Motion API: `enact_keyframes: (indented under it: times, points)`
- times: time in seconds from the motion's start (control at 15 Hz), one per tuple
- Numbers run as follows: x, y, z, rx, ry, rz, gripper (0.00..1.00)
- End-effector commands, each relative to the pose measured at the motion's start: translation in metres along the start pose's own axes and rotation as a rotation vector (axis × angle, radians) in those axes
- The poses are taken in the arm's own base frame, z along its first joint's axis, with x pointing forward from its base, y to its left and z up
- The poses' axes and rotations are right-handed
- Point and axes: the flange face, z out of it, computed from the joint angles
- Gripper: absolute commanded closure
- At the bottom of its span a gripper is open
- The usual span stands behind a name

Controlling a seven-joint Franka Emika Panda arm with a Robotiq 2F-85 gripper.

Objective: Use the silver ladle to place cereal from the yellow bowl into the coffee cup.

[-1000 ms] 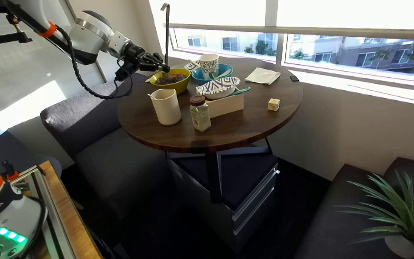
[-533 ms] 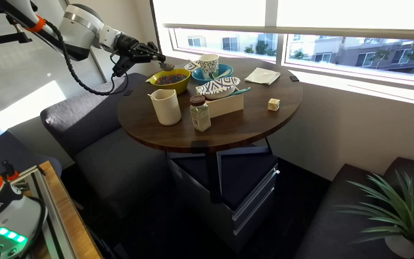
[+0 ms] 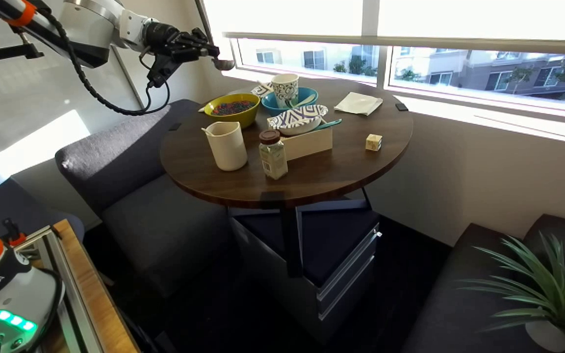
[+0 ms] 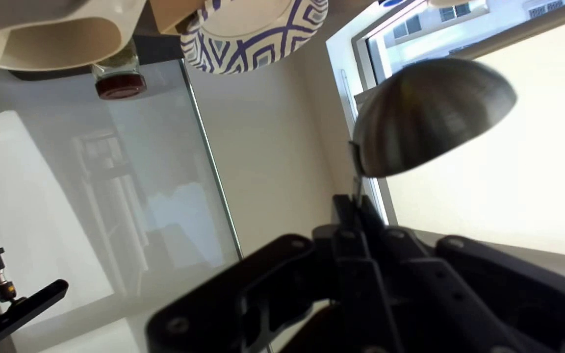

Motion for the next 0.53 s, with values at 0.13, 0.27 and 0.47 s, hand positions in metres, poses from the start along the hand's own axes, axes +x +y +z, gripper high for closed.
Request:
enact_keyframes:
  times: [0.13, 0.27, 0.47]
  points:
    - [0.0183, -0.0031, 0.0046, 0.016, 0.013, 0.024, 0.96]
    - [0.0247, -0.0046, 0.0058, 0.025, 0.013, 0.03, 0.96]
    - [0.0246, -0.0035, 0.005, 0.028, 0.014, 0.027, 0.96]
